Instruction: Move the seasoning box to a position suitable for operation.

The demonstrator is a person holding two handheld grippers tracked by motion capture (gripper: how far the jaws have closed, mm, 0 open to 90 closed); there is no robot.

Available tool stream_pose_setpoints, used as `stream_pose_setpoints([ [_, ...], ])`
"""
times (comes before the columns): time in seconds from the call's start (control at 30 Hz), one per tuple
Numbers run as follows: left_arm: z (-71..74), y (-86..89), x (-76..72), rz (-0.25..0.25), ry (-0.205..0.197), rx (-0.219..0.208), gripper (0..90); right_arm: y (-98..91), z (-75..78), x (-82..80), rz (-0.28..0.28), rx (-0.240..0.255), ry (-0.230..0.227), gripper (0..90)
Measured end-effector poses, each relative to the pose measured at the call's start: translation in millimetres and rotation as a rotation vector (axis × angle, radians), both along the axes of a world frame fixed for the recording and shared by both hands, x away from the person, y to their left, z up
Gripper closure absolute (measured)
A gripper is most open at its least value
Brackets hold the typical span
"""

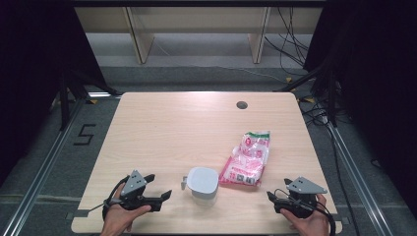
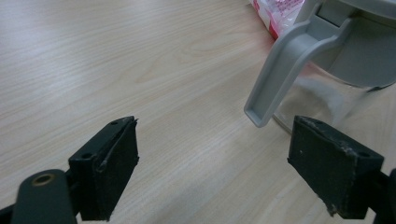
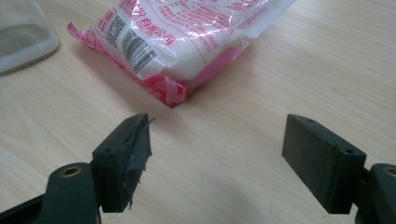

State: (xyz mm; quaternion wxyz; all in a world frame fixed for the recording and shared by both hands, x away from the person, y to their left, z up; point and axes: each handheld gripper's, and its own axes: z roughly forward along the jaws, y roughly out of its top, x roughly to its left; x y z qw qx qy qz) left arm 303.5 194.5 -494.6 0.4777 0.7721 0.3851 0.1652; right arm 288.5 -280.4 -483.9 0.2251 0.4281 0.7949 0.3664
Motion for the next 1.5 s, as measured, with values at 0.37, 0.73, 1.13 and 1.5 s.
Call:
stream_pose_setpoints([
  [0.37, 1.3, -3.3, 0.2, -0.015, -0.026, -0.001, 16.5, -0.8, 0.3, 0.6, 0.017, 0.004, -0.017, 25.1],
  [0.73, 9.4, -24.2, 5.5, -0.143, -0.131, 0.025, 29.6, -1.8, 1.3, 1.7, 0.026, 0.008, -0.025, 26.0],
  [1.13, 5.5, -45.3, 18.9, -0.253, -0.147, 0.047, 44.3, -0.8, 1.0, 1.3, 0.019, 0.007, -0.023, 26.0],
  [1.5, 0.6, -52.4, 33.5, -0.355, -0.171, 0.064, 66.1, -1.1, 0.7, 2.7, 0.027, -0.002, -0.029, 26.0],
])
